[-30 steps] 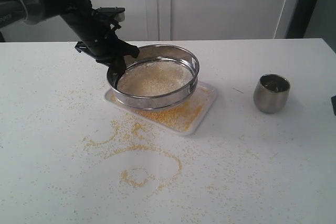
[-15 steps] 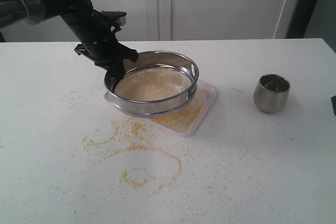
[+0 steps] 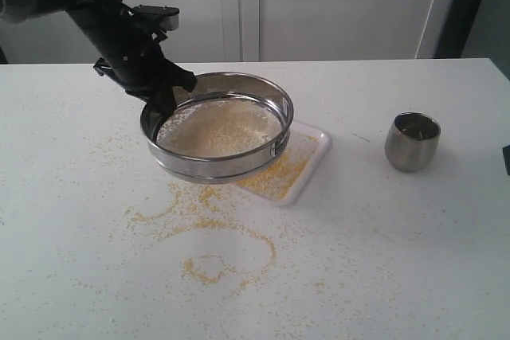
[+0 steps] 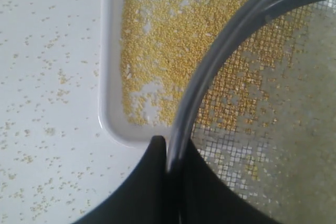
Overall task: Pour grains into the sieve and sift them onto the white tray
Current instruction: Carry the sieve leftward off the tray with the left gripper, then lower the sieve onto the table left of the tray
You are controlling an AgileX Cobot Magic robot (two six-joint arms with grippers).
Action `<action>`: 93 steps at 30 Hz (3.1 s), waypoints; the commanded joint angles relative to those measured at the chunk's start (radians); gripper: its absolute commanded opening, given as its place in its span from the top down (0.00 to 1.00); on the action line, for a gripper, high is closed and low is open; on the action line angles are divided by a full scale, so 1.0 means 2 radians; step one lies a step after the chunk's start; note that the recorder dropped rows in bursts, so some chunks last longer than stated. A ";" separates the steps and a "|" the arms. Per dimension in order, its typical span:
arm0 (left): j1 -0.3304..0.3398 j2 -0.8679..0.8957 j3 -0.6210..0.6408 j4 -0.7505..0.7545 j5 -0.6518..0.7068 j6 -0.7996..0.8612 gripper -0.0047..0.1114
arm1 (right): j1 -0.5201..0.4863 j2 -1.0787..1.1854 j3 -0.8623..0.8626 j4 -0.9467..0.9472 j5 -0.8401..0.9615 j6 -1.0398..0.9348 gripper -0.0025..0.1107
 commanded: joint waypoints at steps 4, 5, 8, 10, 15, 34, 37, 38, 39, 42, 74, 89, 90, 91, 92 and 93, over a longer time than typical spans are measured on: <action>0.000 -0.057 0.075 -0.018 -0.052 0.002 0.96 | -0.001 -0.002 0.000 0.000 -0.003 -0.002 0.98; 0.000 -0.063 0.083 -0.018 -0.054 0.006 0.96 | -0.001 -0.002 0.000 0.000 -0.003 -0.002 0.98; 0.000 -0.078 0.109 -0.018 -0.066 0.012 0.96 | -0.001 -0.002 0.000 0.000 -0.003 -0.002 0.98; 0.000 -0.089 0.127 -0.017 -0.072 0.012 0.96 | -0.001 -0.002 0.000 0.000 -0.003 -0.002 0.98; 0.000 -0.126 0.185 -0.017 -0.121 0.012 0.96 | -0.001 -0.002 0.000 0.000 -0.003 -0.002 0.98; 0.065 -0.183 0.365 -0.017 -0.227 -0.068 0.96 | -0.001 -0.002 0.000 0.000 -0.003 -0.002 0.98; 0.070 -0.196 0.384 -0.017 -0.236 -0.068 0.96 | -0.001 -0.002 0.000 0.000 -0.003 -0.002 0.98; 0.070 -0.203 0.393 -0.017 -0.242 -0.068 0.96 | -0.001 -0.002 0.000 0.000 -0.003 -0.002 0.98; 0.070 -0.208 0.399 -0.017 -0.246 -0.068 0.96 | -0.001 -0.002 0.000 0.000 -0.003 -0.002 0.98; 0.071 -0.221 0.441 -0.017 -0.282 -0.097 0.96 | -0.001 -0.002 0.000 0.000 -0.003 -0.002 0.98; 0.110 -0.195 0.542 -0.017 -0.379 -0.120 0.96 | -0.001 -0.002 0.000 0.000 -0.003 -0.002 0.98; 0.110 -0.194 0.542 -0.017 -0.379 -0.105 0.96 | -0.001 -0.002 0.000 0.000 -0.003 -0.002 0.98; 0.110 -0.194 0.542 -0.017 -0.379 -0.105 0.96 | -0.001 -0.002 0.000 0.000 -0.003 -0.002 0.98; 0.110 -0.194 0.542 -0.017 -0.379 -0.105 0.96 | -0.001 -0.002 0.000 0.000 -0.003 -0.002 0.98; 0.110 -0.194 0.542 -0.017 -0.379 -0.105 0.96 | -0.001 -0.002 0.000 0.000 -0.003 -0.002 0.98; 0.110 -0.194 0.542 -0.017 -0.380 -0.105 0.96 | -0.001 -0.002 0.000 0.000 -0.003 -0.002 0.98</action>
